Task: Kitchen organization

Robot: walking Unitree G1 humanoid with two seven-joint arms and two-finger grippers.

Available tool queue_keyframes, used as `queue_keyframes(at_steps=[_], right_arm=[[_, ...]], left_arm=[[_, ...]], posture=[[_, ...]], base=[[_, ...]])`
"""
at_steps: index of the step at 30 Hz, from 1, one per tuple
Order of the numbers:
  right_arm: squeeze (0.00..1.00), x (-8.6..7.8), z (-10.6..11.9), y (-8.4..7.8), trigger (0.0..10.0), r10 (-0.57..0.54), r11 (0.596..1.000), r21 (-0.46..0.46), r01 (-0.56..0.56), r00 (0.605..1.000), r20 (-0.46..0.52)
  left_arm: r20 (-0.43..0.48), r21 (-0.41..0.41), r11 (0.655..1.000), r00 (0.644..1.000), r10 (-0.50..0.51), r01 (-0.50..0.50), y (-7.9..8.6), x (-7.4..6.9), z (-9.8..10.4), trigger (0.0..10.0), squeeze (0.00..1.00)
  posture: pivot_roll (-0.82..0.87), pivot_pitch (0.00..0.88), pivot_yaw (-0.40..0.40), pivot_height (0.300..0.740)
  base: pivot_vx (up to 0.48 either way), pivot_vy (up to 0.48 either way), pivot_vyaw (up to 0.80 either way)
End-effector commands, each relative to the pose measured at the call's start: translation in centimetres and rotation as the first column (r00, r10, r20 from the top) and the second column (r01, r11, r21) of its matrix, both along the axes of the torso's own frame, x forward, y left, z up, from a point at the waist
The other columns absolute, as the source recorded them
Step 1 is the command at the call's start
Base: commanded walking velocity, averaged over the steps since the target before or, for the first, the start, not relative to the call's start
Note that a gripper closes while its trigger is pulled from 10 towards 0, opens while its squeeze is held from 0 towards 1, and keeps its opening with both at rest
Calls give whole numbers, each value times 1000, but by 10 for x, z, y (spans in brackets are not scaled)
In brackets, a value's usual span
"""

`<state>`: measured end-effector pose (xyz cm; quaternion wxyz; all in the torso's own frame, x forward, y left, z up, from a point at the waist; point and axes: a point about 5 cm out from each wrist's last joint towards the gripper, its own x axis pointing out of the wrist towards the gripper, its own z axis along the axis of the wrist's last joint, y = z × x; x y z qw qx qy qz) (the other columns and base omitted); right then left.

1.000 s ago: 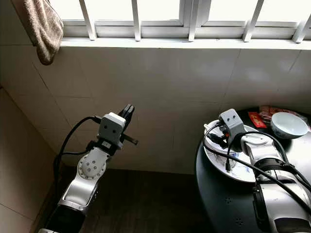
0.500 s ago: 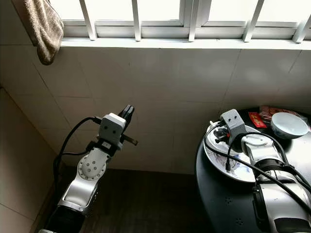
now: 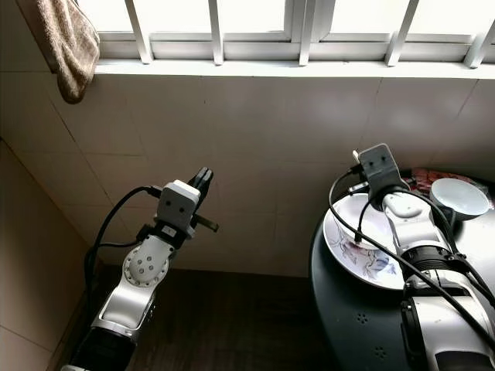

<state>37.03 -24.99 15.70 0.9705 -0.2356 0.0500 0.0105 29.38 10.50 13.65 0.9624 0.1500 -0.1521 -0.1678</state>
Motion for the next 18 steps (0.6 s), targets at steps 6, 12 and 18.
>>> queue_keyframes(at_steps=[6, 12, 18], right_arm=[[0, -16, 25, 47, 0, 72, 997, 10, -77, 962, 262], [0, -30, 26, 71, 0, 170, 985, -63, -158, 936, 309], [0, -58, 18, 106, 0, 273, 961, -51, -270, 915, 299]], left_arm=[[12, 4, 1000, 1000, 1, -1, 0, 1, 3, 10000, 0], [15, 0, 1000, 1000, 6, -6, 1, 1, 4, 10000, 0], [28, -7, 999, 999, 31, -31, 8, 4, 7, 10000, 0]], posture=[[-92, 0, -11, 740], [-96, 0, -10, 740], [-92, 0, -17, 740]], base=[[0, 0, 0], [0, 0, 667], [0, 0, 800]])
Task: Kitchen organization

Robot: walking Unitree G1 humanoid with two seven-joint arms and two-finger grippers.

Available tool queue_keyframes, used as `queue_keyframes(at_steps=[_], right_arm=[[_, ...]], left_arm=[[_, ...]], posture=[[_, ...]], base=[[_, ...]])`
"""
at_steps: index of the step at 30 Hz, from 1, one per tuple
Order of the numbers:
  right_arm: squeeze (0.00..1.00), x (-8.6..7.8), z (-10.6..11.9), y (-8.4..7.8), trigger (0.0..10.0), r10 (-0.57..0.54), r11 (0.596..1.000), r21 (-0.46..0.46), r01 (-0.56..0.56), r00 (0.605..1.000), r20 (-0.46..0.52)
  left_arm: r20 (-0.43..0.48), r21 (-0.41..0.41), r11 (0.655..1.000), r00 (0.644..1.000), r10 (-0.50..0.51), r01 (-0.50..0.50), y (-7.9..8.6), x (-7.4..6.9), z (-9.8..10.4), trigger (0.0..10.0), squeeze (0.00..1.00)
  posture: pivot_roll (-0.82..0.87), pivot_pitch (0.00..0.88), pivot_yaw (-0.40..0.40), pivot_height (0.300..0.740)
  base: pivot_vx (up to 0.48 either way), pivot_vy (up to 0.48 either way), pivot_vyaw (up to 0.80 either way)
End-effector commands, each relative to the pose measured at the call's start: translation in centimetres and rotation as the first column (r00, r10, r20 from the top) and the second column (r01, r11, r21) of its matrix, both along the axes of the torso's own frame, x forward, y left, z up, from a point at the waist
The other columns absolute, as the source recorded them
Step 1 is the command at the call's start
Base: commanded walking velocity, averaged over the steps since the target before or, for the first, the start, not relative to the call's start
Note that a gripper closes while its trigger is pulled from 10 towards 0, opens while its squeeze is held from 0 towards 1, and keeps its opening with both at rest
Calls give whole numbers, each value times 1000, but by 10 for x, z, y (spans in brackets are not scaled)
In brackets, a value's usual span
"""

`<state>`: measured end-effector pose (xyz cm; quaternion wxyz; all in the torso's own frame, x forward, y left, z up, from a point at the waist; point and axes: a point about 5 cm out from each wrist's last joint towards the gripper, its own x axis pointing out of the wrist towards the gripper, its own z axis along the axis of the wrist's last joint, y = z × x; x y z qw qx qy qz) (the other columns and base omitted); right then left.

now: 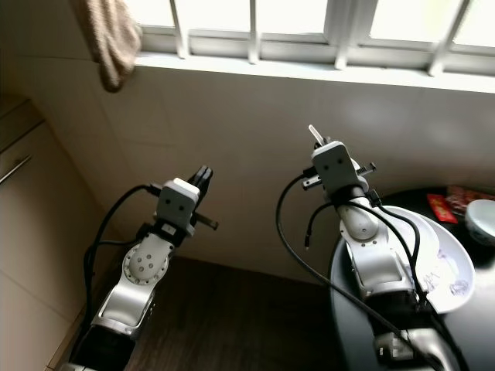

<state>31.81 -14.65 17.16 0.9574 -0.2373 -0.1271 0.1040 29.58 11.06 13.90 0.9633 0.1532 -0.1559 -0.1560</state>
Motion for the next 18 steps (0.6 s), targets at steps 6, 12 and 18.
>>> queue_keyframes(at_steps=[6, 12, 18], right_arm=[[0, -22, -6, 24, 0, 90, 996, 7, -90, 996, -19], [0, -30, -6, 33, 0, 129, 992, -6, -130, 991, -23], [0, -28, -4, 33, 0, 125, 992, -18, -125, 992, -17]], left_arm=[[18, -7, 1000, 1000, 12, -12, 3, 3, 4, 10000, 0], [32, -14, 1000, 999, 0, 0, 1, 2, 7, 10000, 0], [53, -46, 999, 999, -7, 10, 1, 2, 11, 10000, 0]], posture=[[-92, 0, -17, 740], [-94, 0, -15, 740], [-92, 0, -20, 740]], base=[[0, 0, 800], [0, 0, 800], [0, 0, 800]])
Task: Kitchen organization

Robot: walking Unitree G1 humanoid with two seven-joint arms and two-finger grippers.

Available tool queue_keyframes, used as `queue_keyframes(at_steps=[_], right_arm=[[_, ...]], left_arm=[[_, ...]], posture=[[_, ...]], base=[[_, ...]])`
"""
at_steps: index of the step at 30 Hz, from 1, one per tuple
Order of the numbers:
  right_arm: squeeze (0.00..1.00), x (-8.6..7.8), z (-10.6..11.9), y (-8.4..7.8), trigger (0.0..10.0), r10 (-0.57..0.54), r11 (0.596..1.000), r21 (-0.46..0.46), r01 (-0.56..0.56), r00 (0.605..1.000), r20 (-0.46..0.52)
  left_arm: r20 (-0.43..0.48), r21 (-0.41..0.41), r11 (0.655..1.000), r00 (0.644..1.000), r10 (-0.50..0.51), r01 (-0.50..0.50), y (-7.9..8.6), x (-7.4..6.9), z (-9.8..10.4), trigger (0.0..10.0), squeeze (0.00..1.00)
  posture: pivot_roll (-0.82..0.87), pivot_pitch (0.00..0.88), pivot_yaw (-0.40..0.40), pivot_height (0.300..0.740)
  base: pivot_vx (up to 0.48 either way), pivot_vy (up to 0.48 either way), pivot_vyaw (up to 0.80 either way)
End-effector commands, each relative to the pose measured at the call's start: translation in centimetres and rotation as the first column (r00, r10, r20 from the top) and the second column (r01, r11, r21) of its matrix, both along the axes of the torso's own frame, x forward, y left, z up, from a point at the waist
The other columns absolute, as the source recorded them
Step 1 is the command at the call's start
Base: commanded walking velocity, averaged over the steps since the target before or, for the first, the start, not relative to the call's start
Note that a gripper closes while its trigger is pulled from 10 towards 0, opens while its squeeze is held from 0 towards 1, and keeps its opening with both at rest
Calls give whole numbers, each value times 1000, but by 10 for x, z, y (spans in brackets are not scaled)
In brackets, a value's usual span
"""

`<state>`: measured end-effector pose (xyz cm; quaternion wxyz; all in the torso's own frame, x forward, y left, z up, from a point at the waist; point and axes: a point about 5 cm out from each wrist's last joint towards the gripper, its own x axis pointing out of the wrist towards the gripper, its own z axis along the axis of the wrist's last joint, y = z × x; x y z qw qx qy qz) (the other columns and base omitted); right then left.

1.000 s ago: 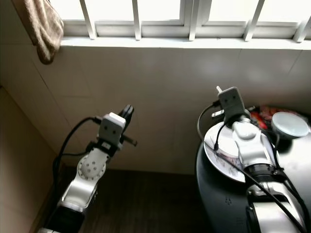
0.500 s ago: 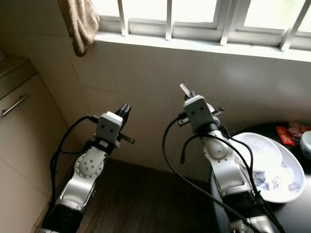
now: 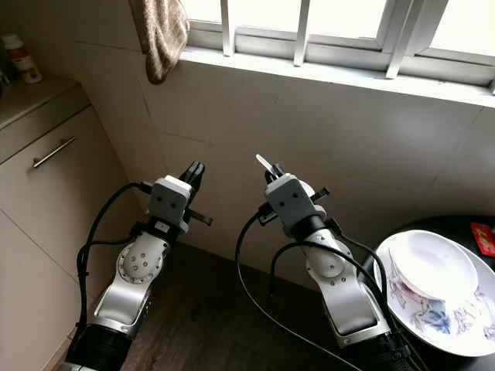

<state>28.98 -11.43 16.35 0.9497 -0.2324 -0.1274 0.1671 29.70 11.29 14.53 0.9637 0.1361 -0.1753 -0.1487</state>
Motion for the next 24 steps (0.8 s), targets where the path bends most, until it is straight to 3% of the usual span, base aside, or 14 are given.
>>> queue_keyframes(at_steps=[1, 24], right_arm=[[0, 0, 4, 1, 0, 0, 1000, -9, 0, 1000, 12], [0, 3, 4, 6, 0, -8, 1000, -16, 9, 1000, 23]], left_arm=[[22, -10, 1000, 1000, -10, 11, -1, 1, 5, 10000, 0], [46, -36, 998, 998, -45, 46, -4, -2, 7, 10000, 0]], posture=[[-91, 0, -21, 740], [-84, 0, -21, 740]], base=[[0, 0, 800], [0, 0, 800]])
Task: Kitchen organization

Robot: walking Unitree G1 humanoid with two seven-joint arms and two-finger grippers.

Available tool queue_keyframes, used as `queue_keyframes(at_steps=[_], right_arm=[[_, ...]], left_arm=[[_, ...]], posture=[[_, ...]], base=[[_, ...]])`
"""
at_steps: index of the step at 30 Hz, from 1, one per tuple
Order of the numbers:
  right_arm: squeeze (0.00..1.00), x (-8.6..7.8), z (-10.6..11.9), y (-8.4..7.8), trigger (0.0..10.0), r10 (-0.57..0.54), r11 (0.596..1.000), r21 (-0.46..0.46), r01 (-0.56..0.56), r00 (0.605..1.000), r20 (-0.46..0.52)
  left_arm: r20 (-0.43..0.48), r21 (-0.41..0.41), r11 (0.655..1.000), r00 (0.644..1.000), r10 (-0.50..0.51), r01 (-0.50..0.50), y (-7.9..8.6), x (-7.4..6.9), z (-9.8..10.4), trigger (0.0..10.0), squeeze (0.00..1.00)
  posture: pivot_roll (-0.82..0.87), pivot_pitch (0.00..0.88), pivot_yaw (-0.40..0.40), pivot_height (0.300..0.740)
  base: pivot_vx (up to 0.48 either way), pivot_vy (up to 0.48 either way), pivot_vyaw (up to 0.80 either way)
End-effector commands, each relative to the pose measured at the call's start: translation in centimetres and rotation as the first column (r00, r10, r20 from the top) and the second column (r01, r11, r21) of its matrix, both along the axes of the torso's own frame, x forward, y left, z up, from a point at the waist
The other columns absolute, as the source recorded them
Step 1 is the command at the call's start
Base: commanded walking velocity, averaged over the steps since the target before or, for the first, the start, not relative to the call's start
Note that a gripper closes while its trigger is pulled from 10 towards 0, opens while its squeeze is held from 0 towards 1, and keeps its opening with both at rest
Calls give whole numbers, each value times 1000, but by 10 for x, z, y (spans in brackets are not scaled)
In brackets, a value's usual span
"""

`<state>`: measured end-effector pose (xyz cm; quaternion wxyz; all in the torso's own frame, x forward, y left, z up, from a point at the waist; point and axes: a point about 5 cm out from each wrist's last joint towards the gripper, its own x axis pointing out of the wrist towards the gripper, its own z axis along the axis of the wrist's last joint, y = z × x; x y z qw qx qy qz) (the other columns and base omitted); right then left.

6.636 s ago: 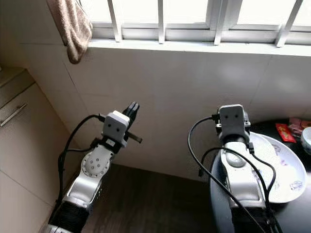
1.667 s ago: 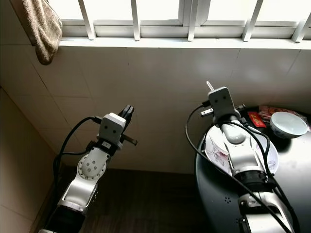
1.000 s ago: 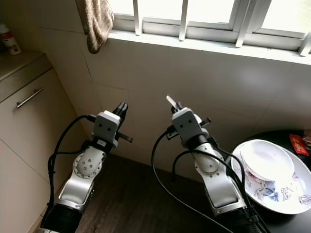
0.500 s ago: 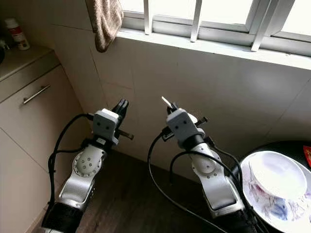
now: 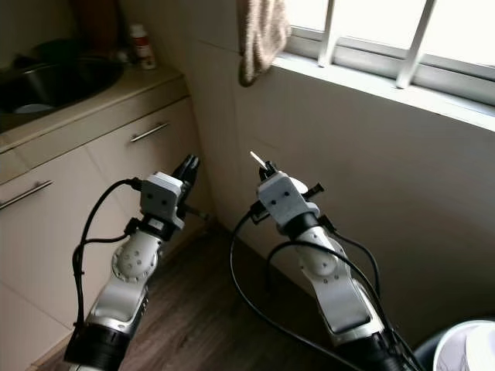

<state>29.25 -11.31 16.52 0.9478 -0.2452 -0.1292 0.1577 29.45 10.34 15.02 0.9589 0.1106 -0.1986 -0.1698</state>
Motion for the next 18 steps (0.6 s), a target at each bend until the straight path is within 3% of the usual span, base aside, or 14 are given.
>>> queue_keyframes(at_steps=[1, 6, 7, 8, 9, 10, 18], right_arm=[[0, 1, 3, 4, 0, 11, 1000, 7, -11, 1000, 11], [0, 3, 6, 3, 0, 22, 996, 82, -21, 1000, -6], [0, 4, 7, 3, 1020, 19, 996, 85, -19, 1000, -4], [0, 5, 8, 3, 3412, 15, 996, 87, -14, 1000, -2], [0, 6, 8, 2, 8745, 10, 996, 90, -9, 1000, -4], [0, 8, 8, 2, 10000, 5, 996, 92, -4, 1000, -9], [0, 11, 8, 2, 10000, 0, 993, 118, 3, 1000, -29]], left_arm=[[12, 9, 1000, 1000, 11, -11, 6, 1, 3, 10000, 0], [13, 6, 1000, 1000, 11, -11, 6, 1, 3, 10000, 0], [13, 4, 1000, 1000, 11, -11, 6, 1, 3, 10000, 0], [13, 3, 1000, 1000, 11, -11, 6, 1, 4, 10000, 0], [13, 2, 1000, 1000, 11, -11, 6, 2, 4, 10000, 0], [13, 2, 1000, 1000, 11, -11, 6, 2, 4, 10000, 0], [14, -2, 1000, 1000, 11, -11, 7, 2, 4, 10000, 0]], posture=[[-84, 0, -21, 740], [-81, 0, -24, 740], [-80, 0, -24, 740], [-80, 0, -24, 740], [-80, 0, -24, 740], [-79, 0, -25, 740], [-78, 0, -26, 740]], base=[[0, 0, 800], [0, 0, 800], [0, 0, 0], [244, 0, 0], [255, 0, 0], [262, 0, 0], [273, 0, 0]])
